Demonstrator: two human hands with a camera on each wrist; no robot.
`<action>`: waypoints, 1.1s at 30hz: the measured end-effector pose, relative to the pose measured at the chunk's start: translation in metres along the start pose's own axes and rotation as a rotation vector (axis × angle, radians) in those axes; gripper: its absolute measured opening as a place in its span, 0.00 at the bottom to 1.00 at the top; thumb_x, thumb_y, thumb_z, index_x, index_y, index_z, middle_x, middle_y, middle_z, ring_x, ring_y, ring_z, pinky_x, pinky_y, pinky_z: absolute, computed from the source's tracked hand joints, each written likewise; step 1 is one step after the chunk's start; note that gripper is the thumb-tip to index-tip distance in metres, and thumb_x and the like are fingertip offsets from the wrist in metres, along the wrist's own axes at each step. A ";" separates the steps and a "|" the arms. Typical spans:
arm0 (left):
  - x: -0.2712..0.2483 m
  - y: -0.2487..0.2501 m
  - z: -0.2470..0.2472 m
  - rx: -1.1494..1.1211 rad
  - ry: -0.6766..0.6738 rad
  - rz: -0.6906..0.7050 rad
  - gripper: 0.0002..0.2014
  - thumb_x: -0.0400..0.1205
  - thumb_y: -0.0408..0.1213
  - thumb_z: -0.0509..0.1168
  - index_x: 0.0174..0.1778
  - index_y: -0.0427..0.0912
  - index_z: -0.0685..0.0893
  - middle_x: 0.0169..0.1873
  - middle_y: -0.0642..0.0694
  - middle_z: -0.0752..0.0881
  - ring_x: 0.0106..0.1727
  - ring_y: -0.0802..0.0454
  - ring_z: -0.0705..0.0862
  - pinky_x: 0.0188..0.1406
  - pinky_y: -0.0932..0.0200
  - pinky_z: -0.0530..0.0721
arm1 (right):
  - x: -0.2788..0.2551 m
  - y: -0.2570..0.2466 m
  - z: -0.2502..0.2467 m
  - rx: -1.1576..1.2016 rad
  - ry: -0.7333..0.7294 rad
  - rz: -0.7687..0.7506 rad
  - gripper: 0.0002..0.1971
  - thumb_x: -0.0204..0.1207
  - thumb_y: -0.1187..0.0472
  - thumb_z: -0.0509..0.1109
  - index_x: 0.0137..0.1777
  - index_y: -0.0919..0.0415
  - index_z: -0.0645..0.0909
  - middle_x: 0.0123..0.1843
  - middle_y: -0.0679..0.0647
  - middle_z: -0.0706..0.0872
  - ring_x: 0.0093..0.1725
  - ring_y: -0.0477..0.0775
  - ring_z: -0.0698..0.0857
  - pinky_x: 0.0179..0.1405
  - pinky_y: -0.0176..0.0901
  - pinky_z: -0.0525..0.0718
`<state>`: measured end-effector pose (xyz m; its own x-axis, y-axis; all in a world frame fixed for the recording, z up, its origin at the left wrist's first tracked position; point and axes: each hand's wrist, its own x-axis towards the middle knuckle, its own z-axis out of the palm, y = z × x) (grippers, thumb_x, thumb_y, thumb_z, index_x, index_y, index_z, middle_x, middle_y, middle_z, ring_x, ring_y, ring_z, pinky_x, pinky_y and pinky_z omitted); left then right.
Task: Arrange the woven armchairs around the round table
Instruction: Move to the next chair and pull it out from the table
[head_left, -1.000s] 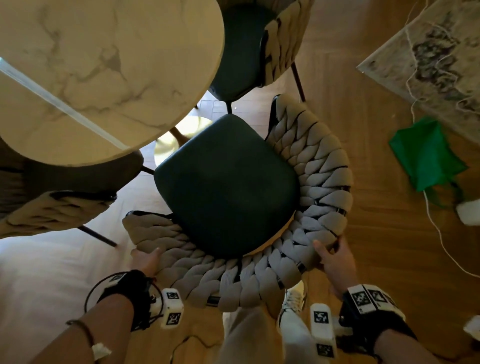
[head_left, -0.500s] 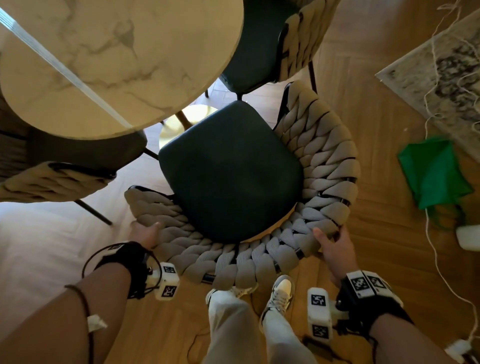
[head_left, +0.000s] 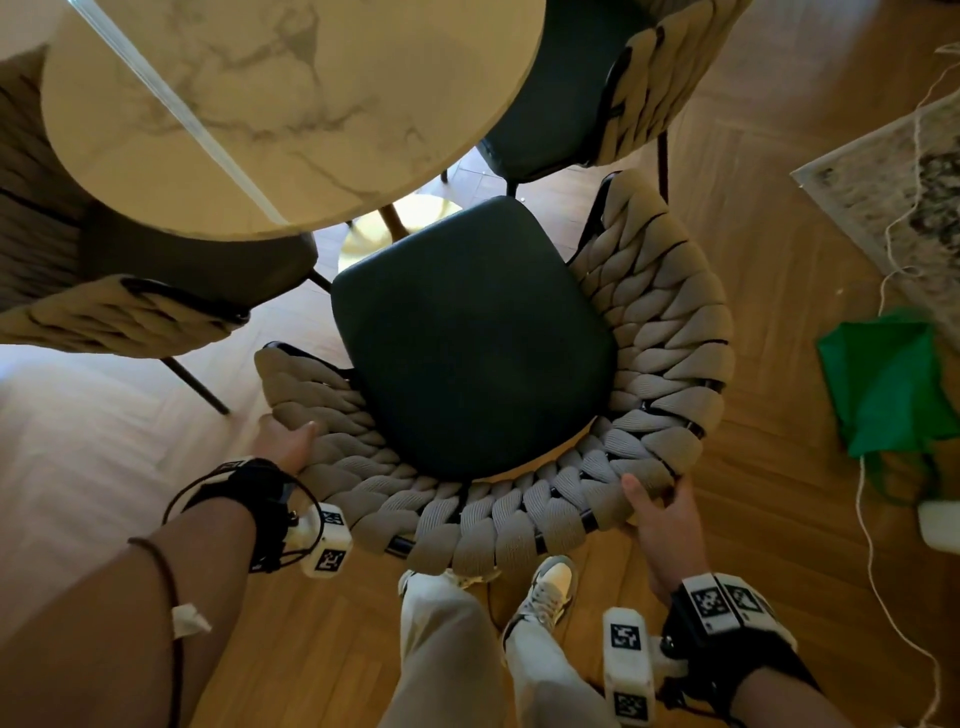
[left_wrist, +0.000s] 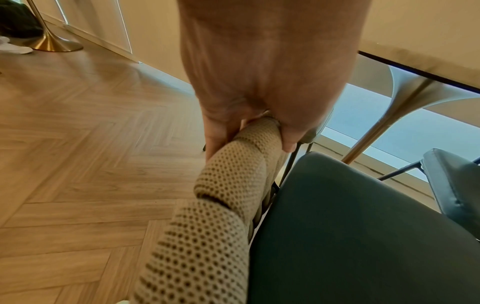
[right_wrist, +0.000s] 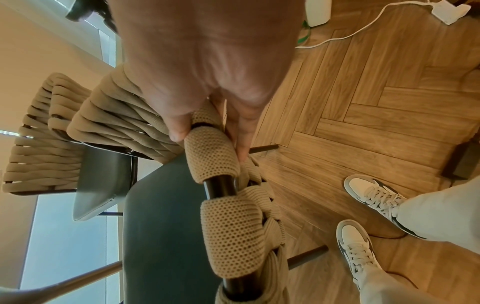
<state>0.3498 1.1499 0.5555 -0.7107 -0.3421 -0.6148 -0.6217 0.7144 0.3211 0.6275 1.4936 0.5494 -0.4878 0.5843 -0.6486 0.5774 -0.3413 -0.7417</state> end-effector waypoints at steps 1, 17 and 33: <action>-0.001 0.000 0.000 -0.001 -0.003 0.000 0.36 0.83 0.46 0.67 0.82 0.32 0.64 0.76 0.27 0.75 0.74 0.27 0.77 0.74 0.33 0.77 | -0.001 -0.002 0.000 0.006 0.002 0.004 0.49 0.43 0.19 0.73 0.70 0.28 0.70 0.73 0.46 0.81 0.73 0.56 0.80 0.70 0.70 0.78; -0.005 -0.003 -0.002 -0.038 0.001 -0.033 0.37 0.82 0.47 0.67 0.84 0.40 0.60 0.76 0.28 0.75 0.71 0.24 0.79 0.68 0.27 0.80 | -0.009 -0.013 0.005 0.022 0.039 0.047 0.33 0.75 0.49 0.74 0.79 0.44 0.67 0.75 0.51 0.80 0.73 0.57 0.79 0.72 0.68 0.77; -0.032 -0.016 0.015 -0.018 0.089 -0.037 0.36 0.83 0.53 0.64 0.83 0.38 0.61 0.75 0.27 0.76 0.73 0.25 0.78 0.73 0.33 0.76 | 0.040 -0.069 -0.010 0.111 0.291 0.066 0.31 0.78 0.57 0.71 0.81 0.50 0.69 0.73 0.57 0.81 0.71 0.62 0.81 0.70 0.66 0.79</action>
<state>0.3874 1.1581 0.5595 -0.7134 -0.4213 -0.5600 -0.6530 0.6897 0.3130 0.5742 1.5477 0.5764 -0.2344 0.7391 -0.6315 0.5183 -0.4545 -0.7244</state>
